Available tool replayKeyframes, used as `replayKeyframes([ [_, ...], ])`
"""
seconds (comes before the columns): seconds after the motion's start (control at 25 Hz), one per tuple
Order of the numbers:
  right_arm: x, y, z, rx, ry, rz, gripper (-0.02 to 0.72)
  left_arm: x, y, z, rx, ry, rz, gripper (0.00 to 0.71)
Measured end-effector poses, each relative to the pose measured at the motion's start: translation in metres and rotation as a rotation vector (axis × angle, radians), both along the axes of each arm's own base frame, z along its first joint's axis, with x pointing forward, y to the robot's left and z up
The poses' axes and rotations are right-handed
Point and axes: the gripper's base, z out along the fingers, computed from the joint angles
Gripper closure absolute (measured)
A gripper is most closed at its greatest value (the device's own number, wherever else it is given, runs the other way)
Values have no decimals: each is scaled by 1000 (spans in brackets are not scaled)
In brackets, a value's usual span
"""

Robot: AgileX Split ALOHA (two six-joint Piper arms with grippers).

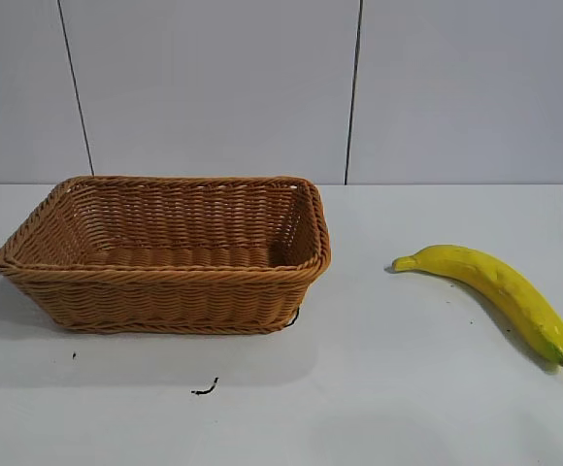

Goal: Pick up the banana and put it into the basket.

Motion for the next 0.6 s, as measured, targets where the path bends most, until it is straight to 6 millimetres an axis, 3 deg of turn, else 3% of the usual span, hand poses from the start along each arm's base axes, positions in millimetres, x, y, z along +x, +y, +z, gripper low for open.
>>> replayKeyframes([
  [0.36,3,0,1,1,25,-1,69,0,0,0,0,0,0,75],
  [0.6,41,-2,23,23,219,5,69,0,0,0,0,0,0,75],
])
